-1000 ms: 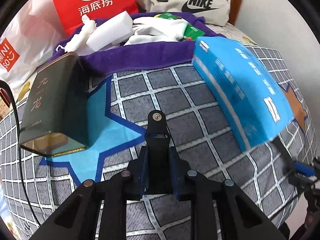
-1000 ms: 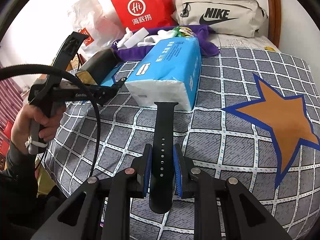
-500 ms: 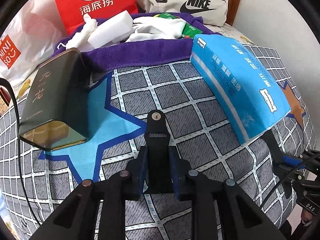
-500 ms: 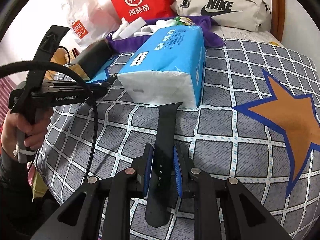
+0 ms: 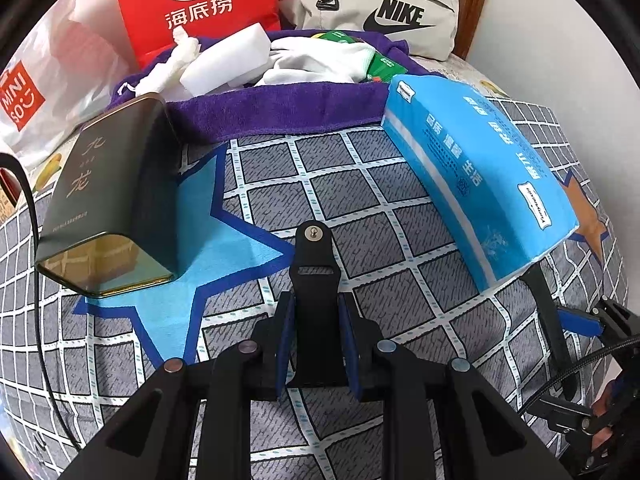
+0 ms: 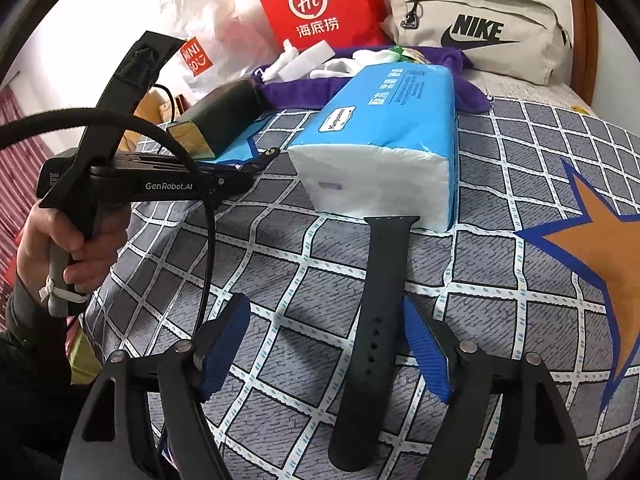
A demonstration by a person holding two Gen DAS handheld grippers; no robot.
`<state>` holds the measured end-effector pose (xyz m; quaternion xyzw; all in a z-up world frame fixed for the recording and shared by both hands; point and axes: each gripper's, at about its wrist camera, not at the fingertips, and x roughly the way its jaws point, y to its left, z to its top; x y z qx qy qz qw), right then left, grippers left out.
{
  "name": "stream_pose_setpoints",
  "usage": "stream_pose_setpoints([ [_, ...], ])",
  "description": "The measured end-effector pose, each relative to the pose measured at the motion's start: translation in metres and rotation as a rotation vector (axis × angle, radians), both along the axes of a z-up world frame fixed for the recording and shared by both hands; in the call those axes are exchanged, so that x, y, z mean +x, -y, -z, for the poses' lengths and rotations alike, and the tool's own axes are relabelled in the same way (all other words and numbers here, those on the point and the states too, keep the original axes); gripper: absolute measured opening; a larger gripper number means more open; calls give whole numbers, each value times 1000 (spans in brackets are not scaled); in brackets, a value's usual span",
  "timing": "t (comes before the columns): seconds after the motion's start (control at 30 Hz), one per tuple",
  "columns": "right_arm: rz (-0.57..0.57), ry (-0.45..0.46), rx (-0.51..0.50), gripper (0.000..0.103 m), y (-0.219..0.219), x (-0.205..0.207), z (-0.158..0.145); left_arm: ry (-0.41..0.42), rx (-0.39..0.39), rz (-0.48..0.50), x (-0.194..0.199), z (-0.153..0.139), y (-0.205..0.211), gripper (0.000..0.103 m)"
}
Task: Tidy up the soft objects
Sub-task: 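Lift the black watch strap off the bed with both grippers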
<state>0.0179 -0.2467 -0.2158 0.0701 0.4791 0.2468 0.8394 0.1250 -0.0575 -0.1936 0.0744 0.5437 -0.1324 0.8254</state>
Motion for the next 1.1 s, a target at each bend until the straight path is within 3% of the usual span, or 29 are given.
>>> stream_pose_setpoints([
  [0.2,22,0,31,77,3,0,0,5,-10,-3,-1,0,-3,22],
  [0.37,20,-6,-15,75,-2,2,-2,-17,-24,-1,2,0,-3,26],
  [0.53,61,6,-167,40,-5,1,-4,-16,-5,12,2,1,1,26],
  [0.67,83,26,-223,30,-6,0,-4,-3,-5,14,1,1,2,26],
  [0.7,93,44,-264,22,-9,-1,-3,-1,-3,14,1,1,2,26],
  [1.03,103,37,-282,22,-8,-3,-4,6,-17,10,-3,1,1,25],
  [1.1,110,45,-258,21,-6,-2,-3,10,-16,10,-2,1,1,22],
])
